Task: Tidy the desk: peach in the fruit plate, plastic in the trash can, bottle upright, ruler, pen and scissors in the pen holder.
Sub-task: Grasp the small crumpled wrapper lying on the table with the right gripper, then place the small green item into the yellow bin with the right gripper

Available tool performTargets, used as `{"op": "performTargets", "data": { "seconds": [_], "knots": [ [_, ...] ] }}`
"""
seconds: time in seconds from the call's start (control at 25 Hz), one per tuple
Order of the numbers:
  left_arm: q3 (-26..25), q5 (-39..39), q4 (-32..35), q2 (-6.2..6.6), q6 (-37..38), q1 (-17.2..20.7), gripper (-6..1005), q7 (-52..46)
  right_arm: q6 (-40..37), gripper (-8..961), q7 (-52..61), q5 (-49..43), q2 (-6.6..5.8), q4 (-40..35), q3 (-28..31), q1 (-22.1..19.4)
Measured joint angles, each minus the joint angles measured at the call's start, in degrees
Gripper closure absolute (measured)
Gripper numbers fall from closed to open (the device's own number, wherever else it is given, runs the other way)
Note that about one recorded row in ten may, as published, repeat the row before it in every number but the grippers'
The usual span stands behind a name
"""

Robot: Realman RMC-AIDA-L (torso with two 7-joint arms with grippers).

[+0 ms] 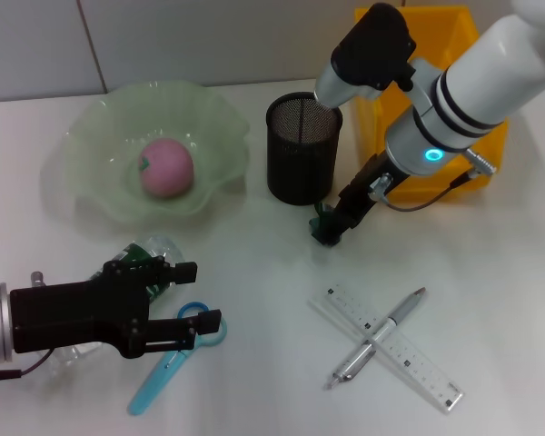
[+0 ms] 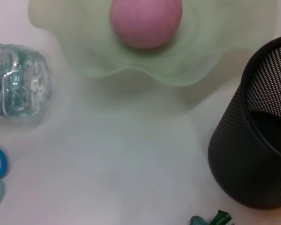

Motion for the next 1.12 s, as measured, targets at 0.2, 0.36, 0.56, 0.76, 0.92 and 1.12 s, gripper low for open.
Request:
{"op": "performTargets", "data": {
  "seconds": [0.2, 0.36, 0.56, 0.76, 0.92, 1.12],
  "knots": [
    [0.0, 0.0, 0.0, -0.05, 0.1, 0.1, 202, 0.0, 1.9, 139, -0.6, 0.3, 0.22, 1.7, -0.2, 0.2],
    [0.0, 0.0, 0.0, -0.07, 0.1, 0.3, 202, 0.2, 2.4, 139, -1.5, 2.1, 0.24, 2.6, -0.6, 0.0],
    [0.1, 0.0, -0.1, -0.09, 0.2, 0.3, 202, 0.4, 3.8, 139, -1.9, 2.9, 0.3, 3.9, -1.1, -0.1],
    [0.1, 0.0, -0.1, -0.09, 0.4, 0.3, 202, 0.4, 4.9, 214, -1.7, 3.0, 0.32, 4.9, -1.1, -0.1],
    [0.1, 0.0, -0.1, 0.07, 0.5, 0.4, 202, 0.2, 4.4, 315, -1.3, 3.0, 0.33, 4.6, -1.1, -0.2],
    [0.1, 0.0, -0.1, 0.16, 0.7, 0.5, 202, 0.1, 2.0, 454, -0.8, 3.4, 0.33, 2.9, -0.5, -0.8]
  ]
}}
